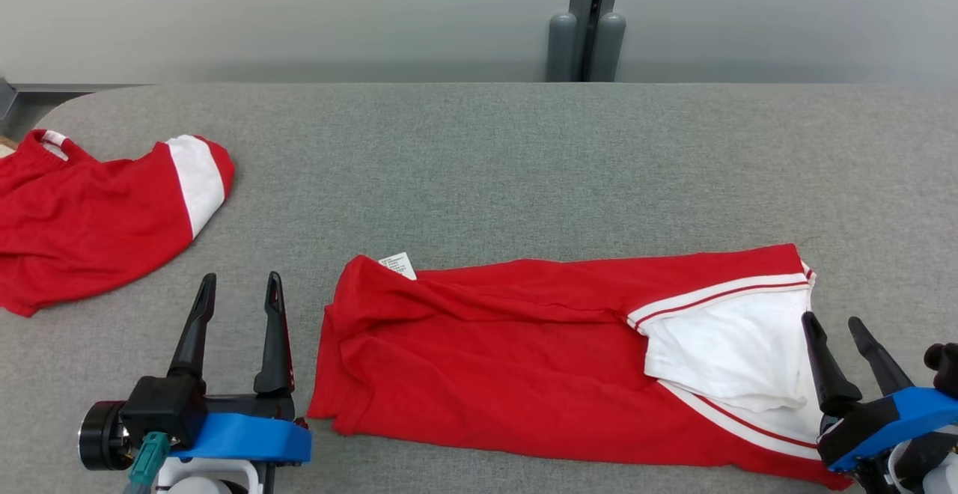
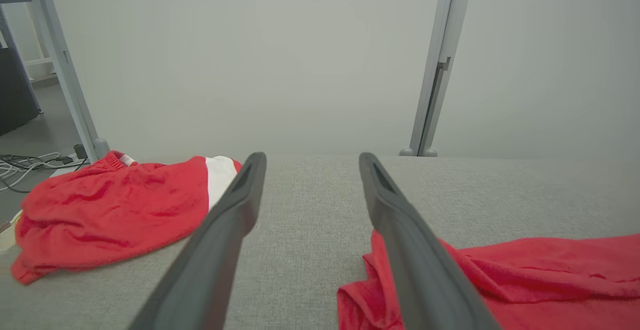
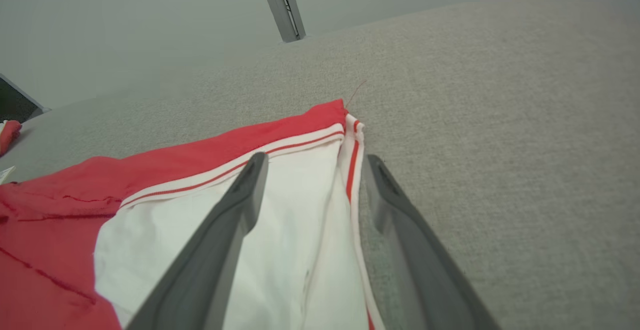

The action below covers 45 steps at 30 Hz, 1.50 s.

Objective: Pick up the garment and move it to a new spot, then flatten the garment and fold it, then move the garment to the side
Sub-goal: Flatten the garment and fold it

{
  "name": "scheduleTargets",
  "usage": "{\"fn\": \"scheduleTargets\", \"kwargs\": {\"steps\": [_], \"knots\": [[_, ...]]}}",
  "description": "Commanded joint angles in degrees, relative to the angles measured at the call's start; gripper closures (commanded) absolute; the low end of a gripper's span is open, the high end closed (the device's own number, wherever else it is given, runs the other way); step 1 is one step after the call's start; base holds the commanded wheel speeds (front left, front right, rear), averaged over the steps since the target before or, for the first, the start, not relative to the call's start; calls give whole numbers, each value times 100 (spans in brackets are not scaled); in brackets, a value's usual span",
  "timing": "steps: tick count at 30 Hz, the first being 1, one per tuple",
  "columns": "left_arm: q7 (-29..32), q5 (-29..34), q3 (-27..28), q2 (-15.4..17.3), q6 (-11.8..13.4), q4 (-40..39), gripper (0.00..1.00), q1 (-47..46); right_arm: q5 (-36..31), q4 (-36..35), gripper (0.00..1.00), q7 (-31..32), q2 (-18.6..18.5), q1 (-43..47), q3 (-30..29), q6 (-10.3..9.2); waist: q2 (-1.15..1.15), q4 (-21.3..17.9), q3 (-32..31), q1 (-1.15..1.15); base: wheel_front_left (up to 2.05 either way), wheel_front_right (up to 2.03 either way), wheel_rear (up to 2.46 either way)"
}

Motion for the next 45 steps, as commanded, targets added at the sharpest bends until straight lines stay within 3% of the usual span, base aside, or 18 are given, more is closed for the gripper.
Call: {"fn": "scheduleTargets", "kwargs": {"steps": [1,16,17,18,19,26,39,45], "knots": [[-2,22,52,-7,41,-32,0,25,-56,77,0,45,19,-105,-24,1,0,43,32,0,0,0,0],[-2,42,127,-13,131,-56,0,116,-41,1344,3,130,150,-302,249,1,0,240,128,0,0,0,0],[-2,49,135,-13,139,-47,0,114,-23,1376,33,147,164,-302,330,2,0,233,129,0,0,0,0],[-2,59,143,-13,155,-39,0,115,7,1400,74,135,166,-319,395,2,0,222,130,0,0,0,0],[-2,62,143,-13,165,-31,0,110,41,1415,100,137,164,-329,476,3,0,217,132,0,0,0,0],[-2,91,143,-13,215,27,0,130,233,1437,100,-199,-52,-504,581,0,0,148,80,0,0,0,0],[-2,85,155,-10,230,88,0,361,254,1725,100,-346,-966,-281,-98,0,0,11,-265,0,0,0,0],[-2,24,145,-11,239,94,0,465,116,1412,100,-225,-899,-158,-165,0,0,-51,-360,0,0,0,0]]}}
